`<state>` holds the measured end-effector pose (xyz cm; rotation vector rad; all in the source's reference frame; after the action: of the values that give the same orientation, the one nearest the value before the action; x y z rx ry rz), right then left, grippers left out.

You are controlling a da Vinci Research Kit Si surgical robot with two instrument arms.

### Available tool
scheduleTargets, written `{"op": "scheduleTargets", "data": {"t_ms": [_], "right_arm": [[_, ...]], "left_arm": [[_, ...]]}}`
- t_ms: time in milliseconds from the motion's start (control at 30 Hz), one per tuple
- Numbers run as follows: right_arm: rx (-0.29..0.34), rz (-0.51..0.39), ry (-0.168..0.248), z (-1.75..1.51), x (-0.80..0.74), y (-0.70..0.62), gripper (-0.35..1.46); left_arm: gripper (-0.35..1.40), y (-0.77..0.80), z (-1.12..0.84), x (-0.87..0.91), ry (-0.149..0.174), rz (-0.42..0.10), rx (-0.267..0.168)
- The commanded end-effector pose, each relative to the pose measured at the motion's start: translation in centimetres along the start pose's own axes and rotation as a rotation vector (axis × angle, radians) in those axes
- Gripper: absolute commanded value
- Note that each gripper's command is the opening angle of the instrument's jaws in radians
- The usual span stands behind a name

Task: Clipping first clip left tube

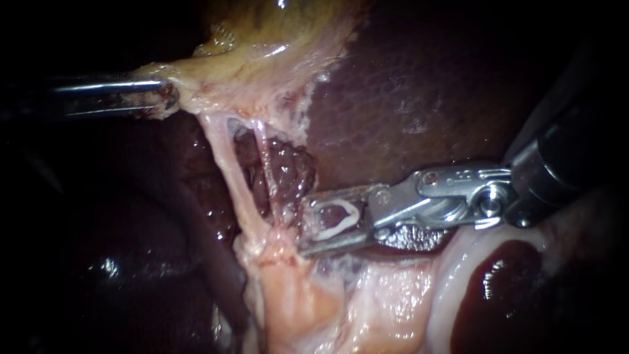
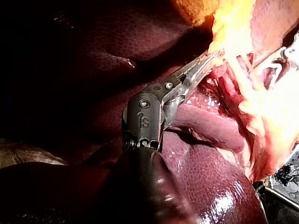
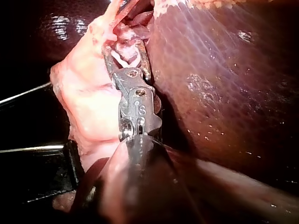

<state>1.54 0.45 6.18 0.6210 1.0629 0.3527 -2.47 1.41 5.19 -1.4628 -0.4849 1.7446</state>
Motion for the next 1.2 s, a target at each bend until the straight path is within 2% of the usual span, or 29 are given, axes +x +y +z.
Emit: {"op": "scheduleTargets", "data": {"t_ms": [33, 167, 300, 433, 567, 700, 900, 1200], "right_arm": [[0.009, 0.003, 0.012, -0.04, 0.03, -0.02, 0.48], [0.04, 0.024, 0.047, -0.17, 0.13, -0.1, 0.49], [0.068, 0.044, 0.061, -0.25, 0.28, -0.22, 0.5], [0.083, 0.059, 0.078, -0.23, 0.42, -0.35, 0.5], [0.085, 0.076, 0.078, -0.13, 0.53, -0.44, 0.5], [0.087, 0.099, 0.099, -0.01, 0.6, -0.47, 0.5], [0.085, 0.122, 0.102, 0.14, 0.67, -0.49, 0.5], [0.078, 0.138, 0.105, 0.32, 0.67, -0.43, 0.5]], "left_arm": [[-0.35, 0.0, 0.0, 0.0, 0.0, 0.0, 0.0], [-0.35, 0.0, 0.0, 0.0, 0.0, 0.0, 0.0], [-0.35, -0.01, 0.0, 0.0, 0.0, 0.0, 0.0], [-0.35, -0.02, 0.01, -0.01, 0.0, 0.0, 0.0], [-0.35, -0.02, 0.01, -0.02, 0.0, 0.001, 0.0], [-0.35, -0.02, 0.02, -0.02, 0.0, 0.001, 0.001], [-0.35, -0.02, 0.04, -0.03, 0.001, 0.001, 0.002], [-0.35, -0.01, 0.05, -0.03, 0.001, 0.001, 0.002]]}}
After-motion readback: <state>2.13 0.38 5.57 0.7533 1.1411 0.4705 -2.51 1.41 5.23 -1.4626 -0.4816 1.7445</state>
